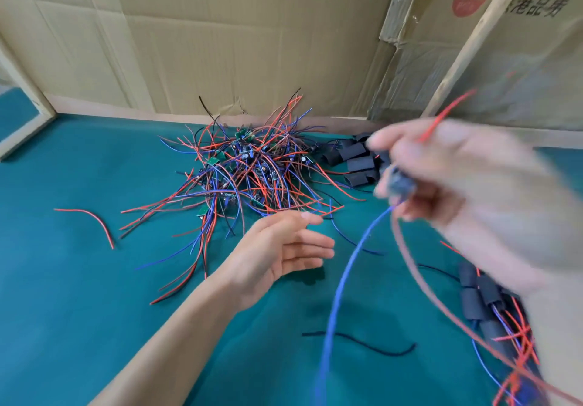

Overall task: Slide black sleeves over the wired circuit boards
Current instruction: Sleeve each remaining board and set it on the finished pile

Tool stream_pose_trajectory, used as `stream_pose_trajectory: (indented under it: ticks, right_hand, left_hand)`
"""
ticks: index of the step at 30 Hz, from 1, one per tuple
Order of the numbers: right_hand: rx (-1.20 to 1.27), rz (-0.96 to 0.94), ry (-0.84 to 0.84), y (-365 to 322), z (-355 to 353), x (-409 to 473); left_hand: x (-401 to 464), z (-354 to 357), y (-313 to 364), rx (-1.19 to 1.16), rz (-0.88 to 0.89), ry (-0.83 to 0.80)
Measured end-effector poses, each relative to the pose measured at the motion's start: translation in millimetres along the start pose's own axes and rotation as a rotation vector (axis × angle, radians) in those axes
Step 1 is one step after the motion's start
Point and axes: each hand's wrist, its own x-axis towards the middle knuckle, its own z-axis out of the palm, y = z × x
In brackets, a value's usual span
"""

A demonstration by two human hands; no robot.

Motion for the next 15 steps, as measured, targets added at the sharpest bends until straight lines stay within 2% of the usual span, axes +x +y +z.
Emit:
stream_pose_trajectory:
  ticks: [3,5,7,9,11,13,15]
  right_hand:
    - [-0.357,0.185,-0.082,37,18,6]
    - [-0.686,0.281,-0.111,61,21,14]
    - [-0.807,0.342,-0.151,74,17,25]
    - [-0.707,0.405,-0.166,79,5,40]
    - [-0.709,0.406,-0.067,86,-13,62]
    - [-0.926,0.314,0.098,97,-32,85]
    - [-1.111,0.251,0.163,109,-42,102]
  left_hand:
    - [-4,7,2,-0.142,-0.138,-0.295]
    - [-5,12,-2,-0.118,-0.177,-0.355]
    - [-6,16,-6,-0.065,-0.203,-0.274]
    - [-5,17,-9,-0.036,-0.183,-0.193]
    - [-5,16,-10,-0.023,-0.141,-0.154]
    - [-5,15,-9,0.001,-0.106,-0.133]
    - [-7,15,-9,0.048,-0.096,-0.112]
